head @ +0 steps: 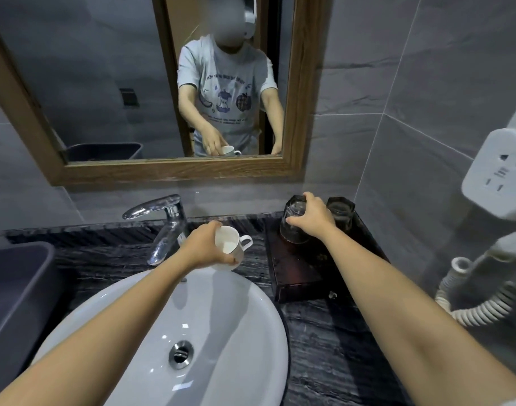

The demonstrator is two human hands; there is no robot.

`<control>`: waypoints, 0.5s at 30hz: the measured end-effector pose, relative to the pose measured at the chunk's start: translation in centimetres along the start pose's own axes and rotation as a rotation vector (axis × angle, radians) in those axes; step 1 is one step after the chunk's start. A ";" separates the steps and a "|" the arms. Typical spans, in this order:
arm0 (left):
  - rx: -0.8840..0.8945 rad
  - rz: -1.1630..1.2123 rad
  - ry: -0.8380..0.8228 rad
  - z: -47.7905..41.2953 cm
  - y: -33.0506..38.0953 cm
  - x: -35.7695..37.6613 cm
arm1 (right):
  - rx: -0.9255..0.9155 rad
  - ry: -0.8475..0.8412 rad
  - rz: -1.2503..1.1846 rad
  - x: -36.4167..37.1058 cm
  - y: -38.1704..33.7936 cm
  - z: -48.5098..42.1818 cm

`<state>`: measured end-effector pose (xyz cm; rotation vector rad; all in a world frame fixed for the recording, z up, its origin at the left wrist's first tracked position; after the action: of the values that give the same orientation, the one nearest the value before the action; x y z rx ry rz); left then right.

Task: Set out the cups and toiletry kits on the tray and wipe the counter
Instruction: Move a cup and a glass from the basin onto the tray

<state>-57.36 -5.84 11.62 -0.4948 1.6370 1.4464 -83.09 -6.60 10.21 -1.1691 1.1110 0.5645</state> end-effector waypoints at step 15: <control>0.066 0.046 -0.046 -1.7 0.3 2.0 | -0.031 -0.076 0.062 3.0 0.3 -2.7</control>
<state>-59.28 -6.88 10.16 -0.3862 1.6630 1.4224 -83.22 -9.50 7.39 -1.1338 1.0794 0.6710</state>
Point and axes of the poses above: each hand's wrist, its own z-axis away from the middle knuckle, its own x-axis out of the palm, y = z × x, the point moved 7 cm from there along -z, towards the middle knuckle, and after that the axes turned 7 degrees about z, right-handed, at the moved point
